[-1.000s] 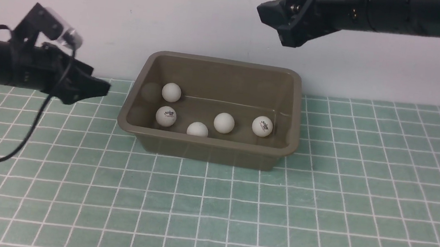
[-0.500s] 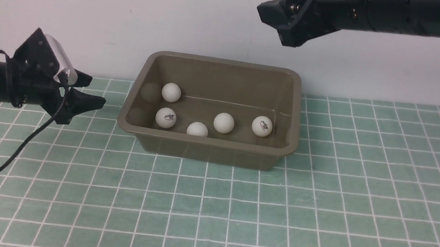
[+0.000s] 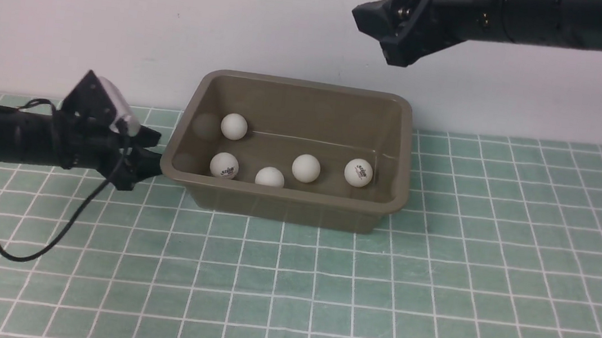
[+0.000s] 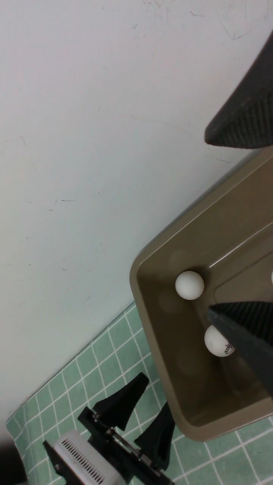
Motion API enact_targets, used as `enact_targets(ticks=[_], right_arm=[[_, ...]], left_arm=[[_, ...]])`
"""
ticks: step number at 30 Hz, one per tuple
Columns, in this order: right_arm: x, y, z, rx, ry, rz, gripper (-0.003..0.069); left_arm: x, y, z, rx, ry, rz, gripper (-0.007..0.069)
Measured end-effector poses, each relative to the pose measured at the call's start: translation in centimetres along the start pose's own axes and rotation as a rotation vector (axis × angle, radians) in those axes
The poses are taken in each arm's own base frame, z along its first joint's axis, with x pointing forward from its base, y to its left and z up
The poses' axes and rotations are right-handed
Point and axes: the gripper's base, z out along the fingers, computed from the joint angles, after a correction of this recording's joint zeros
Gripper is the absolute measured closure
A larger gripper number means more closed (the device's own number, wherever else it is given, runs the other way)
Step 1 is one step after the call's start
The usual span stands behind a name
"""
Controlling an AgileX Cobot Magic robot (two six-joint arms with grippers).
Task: Put the table tennis balls in the box on the green coffee tablecloth.
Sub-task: 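Reach for and grasp a ping pong ball on the table beside the basket, then drop the ball into the bin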
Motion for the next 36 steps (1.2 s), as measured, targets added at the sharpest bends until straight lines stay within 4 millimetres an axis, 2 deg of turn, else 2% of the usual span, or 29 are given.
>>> enact_targets(ticks=[4, 8, 15, 17, 19, 21, 27, 32, 36], right_arm=[[0.0, 0.0, 0.0, 0.0, 0.0, 0.0, 0.0165], [0.0, 0.0, 0.0, 0.0, 0.0, -0.002, 0.0165], [0.1, 0.0, 0.0, 0.004, 0.007, -0.02, 0.0165], [0.1, 0.0, 0.0, 0.004, 0.008, -0.022, 0.0165], [0.1, 0.0, 0.0, 0.005, 0.008, -0.023, 0.0165], [0.1, 0.0, 0.0, 0.005, 0.008, -0.023, 0.0165], [0.1, -0.1, 0.0, 0.006, 0.007, -0.023, 0.0165], [0.0, -0.1, 0.0, 0.01, 0.005, -0.023, 0.0165], [0.0, -0.1, 0.0, 0.011, 0.004, -0.023, 0.0165]], left_arm=[[-0.1, -0.5, 1.7, 0.006, 0.029, 0.01, 0.0155], [0.7, -0.8, 3.6, 0.017, 0.059, 0.01, 0.0155], [0.7, 0.0, 4.5, -0.027, 0.027, -0.017, 0.0156], [0.7, 0.2, 4.6, -0.047, 0.03, -0.028, 0.0187], [0.9, 0.3, 4.6, -0.065, 0.058, -0.03, 0.0271], [0.9, 0.2, 4.6, -0.059, 0.072, -0.033, 0.0275], [1.0, 0.7, 3.1, -0.037, 0.132, -0.039, 0.0272], [0.7, 2.1, -0.1, -0.072, 0.145, -0.067, 0.0272], [-0.7, 2.4, -2.1, -0.068, 0.093, -0.071, 0.0272]])
